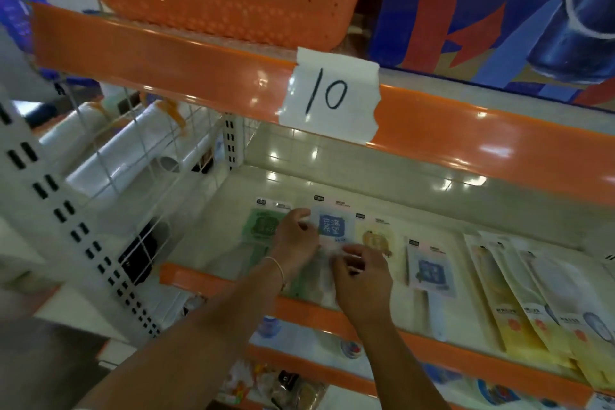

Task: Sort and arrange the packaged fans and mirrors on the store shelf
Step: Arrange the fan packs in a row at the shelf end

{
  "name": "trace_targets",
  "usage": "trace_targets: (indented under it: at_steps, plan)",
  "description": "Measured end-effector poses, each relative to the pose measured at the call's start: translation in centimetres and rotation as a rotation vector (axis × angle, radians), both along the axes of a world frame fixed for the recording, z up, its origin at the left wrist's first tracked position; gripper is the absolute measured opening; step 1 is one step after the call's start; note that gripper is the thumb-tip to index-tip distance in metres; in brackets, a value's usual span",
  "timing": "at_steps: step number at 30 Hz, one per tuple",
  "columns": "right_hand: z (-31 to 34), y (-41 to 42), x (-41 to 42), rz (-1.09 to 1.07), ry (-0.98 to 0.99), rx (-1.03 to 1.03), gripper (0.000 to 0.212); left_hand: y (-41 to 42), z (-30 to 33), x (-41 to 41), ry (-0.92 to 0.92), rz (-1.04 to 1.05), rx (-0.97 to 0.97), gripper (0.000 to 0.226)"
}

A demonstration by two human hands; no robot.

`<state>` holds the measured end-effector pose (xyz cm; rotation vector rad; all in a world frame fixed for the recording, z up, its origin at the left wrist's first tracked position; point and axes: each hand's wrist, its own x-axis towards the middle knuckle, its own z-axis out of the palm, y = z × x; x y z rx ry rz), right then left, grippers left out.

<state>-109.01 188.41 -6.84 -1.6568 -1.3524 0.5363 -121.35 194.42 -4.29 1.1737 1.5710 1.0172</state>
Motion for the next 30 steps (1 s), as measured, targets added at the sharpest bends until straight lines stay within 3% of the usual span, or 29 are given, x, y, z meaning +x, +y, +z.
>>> trace_targets:
  at_steps: [5,14,17,21,23,25,28,30]
  plan:
    - [-0.1,0.6,-2.9,0.173,-0.017,-0.093,0.021,0.8,-0.7,-5.9,0.058,0.055,0.006,0.033]
    - [-2.6,-0.6,-5.2,0.169,-0.266,-0.072,0.030,1.5,-1.8,-10.9,0.227,0.072,-0.028,0.037]
    - [-3.6,-0.5,-5.1,0.140,-0.321,-0.041,0.026,1.1,-1.7,-10.8,0.379,0.020,0.004,0.037]
    - [-4.0,-0.2,-5.3,0.115,-0.387,-0.048,0.028,0.6,-1.7,-10.5,0.822,-0.027,0.014,0.025]
    - [-4.2,-0.1,-5.4,0.103,-0.416,-0.051,0.024,0.5,-2.0,-10.2,0.986,-0.040,0.033,0.038]
    - [-4.2,-0.2,-5.6,0.103,-0.441,-0.044,0.021,0.8,-2.6,-9.9,0.963,-0.099,0.047,0.059]
    - [-4.0,-0.3,-5.6,0.092,-0.432,-0.051,0.021,1.5,-3.3,-9.2,0.921,-0.254,-0.081,0.099]
    - [-3.9,-0.4,-5.6,0.095,-0.431,-0.052,0.021,1.8,-3.4,-8.7,0.929,-0.261,-0.103,0.105]
